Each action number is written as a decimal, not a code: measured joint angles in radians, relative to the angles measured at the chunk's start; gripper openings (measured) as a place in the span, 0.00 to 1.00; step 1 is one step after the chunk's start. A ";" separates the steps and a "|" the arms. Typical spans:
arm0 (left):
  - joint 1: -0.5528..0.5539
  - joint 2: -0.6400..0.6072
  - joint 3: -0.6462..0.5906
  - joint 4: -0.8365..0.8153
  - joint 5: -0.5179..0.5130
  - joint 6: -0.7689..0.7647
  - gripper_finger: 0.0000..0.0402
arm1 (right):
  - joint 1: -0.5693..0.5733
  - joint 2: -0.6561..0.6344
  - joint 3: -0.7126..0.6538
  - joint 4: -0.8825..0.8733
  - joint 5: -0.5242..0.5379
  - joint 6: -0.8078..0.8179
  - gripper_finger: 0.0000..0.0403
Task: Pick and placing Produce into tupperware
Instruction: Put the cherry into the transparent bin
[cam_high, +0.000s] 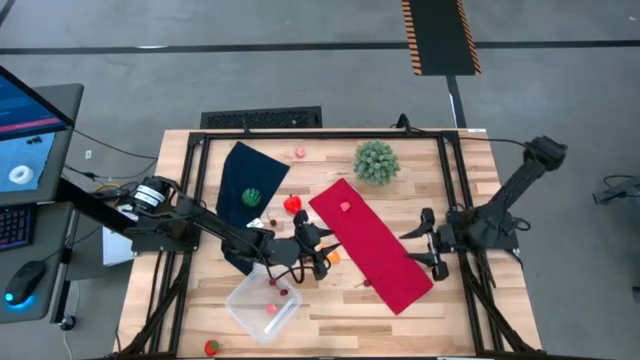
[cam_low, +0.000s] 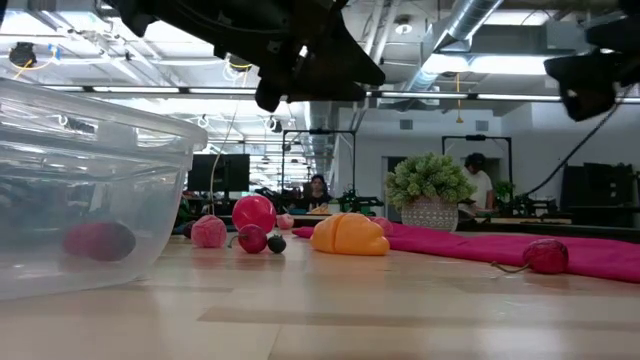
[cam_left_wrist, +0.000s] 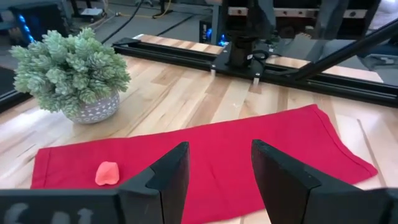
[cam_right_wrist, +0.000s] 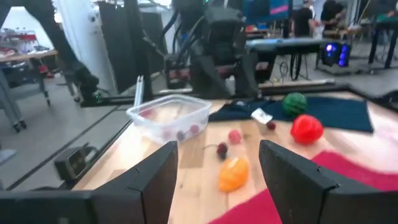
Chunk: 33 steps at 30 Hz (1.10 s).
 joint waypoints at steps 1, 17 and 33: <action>0.004 0.000 0.000 0.000 0.008 -0.002 0.40 | -0.046 -0.009 0.000 -0.001 -0.053 -0.020 0.62; 0.007 -0.001 0.000 0.011 0.016 -0.003 0.40 | -0.694 -0.220 0.000 -0.176 -0.751 -0.055 0.62; 0.007 -0.002 -0.001 -0.007 0.042 -0.074 0.40 | -0.682 -0.604 0.024 -0.545 -0.774 -0.074 0.62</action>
